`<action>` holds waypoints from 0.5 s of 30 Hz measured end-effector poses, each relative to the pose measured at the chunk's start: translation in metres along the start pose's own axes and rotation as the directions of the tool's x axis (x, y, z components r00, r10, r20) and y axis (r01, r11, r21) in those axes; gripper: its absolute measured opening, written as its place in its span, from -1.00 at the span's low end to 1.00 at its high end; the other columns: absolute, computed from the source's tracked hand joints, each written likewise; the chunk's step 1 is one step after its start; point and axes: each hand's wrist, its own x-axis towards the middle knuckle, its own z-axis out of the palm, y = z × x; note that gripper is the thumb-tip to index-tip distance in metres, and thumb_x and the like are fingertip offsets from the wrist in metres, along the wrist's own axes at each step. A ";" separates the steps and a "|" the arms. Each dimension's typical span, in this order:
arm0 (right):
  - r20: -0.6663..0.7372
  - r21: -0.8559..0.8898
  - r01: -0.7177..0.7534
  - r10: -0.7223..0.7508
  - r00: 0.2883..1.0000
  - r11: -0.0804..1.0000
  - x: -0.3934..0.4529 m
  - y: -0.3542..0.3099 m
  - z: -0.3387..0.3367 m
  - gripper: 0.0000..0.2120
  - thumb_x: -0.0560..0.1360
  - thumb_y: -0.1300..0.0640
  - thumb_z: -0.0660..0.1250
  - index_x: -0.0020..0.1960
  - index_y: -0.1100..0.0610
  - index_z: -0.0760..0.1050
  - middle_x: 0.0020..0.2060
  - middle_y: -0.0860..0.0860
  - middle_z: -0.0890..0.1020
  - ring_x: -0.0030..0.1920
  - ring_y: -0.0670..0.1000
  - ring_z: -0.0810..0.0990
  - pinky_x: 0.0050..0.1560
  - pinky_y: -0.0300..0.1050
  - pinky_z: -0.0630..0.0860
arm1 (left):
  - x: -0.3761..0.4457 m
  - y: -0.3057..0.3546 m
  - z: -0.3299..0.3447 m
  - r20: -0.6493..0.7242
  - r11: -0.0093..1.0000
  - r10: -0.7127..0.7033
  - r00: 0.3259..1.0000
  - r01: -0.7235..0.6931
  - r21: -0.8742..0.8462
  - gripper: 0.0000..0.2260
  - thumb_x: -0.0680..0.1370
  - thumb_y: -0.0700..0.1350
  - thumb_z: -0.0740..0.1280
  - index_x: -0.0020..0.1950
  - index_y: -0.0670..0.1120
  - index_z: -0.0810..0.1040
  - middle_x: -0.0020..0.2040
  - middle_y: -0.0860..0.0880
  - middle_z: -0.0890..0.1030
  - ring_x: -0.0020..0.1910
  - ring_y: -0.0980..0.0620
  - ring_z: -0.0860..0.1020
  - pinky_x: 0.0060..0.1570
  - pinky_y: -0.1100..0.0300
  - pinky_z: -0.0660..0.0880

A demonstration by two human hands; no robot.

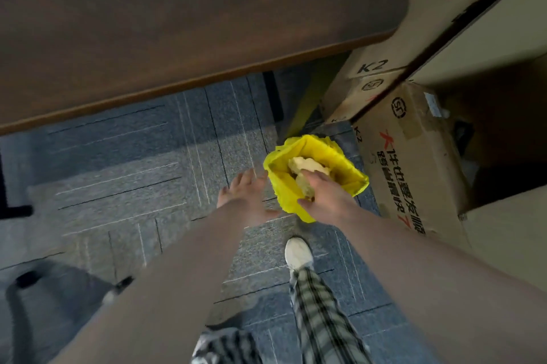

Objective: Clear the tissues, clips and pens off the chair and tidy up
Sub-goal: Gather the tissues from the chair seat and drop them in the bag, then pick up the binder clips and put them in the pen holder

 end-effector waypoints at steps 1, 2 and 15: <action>0.014 -0.061 0.030 -0.029 0.999 0.998 -0.003 -0.014 0.004 -0.30 0.52 -0.08 0.27 0.54 -0.09 -0.02 0.54 0.05 0.14 0.49 0.20 0.21 0.43 0.16 0.28 | -0.013 -0.014 0.000 -0.003 1.000 -0.009 1.000 0.009 0.013 -0.10 0.42 0.28 0.32 0.53 0.14 -0.21 0.58 0.01 -0.21 0.56 -0.09 -0.14 0.48 -0.21 -0.01; 0.038 -0.118 0.060 -0.056 0.998 0.991 -0.006 -0.029 0.008 -0.28 0.52 -0.10 0.27 0.54 -0.10 -0.06 0.56 0.04 0.08 0.52 0.19 0.14 0.47 0.14 0.21 | -0.026 -0.029 0.000 -0.008 0.999 -0.016 1.000 0.016 0.036 -0.13 0.44 0.28 0.30 0.53 0.15 -0.22 0.58 0.02 -0.23 0.56 -0.08 -0.16 0.49 -0.22 -0.04; 0.290 -0.540 0.509 -0.419 0.860 0.670 -0.064 -0.300 0.144 -0.26 0.52 -0.15 0.25 0.54 -0.12 -0.10 0.55 0.10 0.12 0.50 0.15 0.22 0.38 0.14 0.33 | -0.210 -0.292 0.079 -0.086 0.926 -0.335 0.938 0.312 -0.211 -0.22 0.49 0.29 0.18 0.53 0.13 -0.23 0.57 0.00 -0.26 0.55 -0.08 -0.24 0.49 -0.23 -0.09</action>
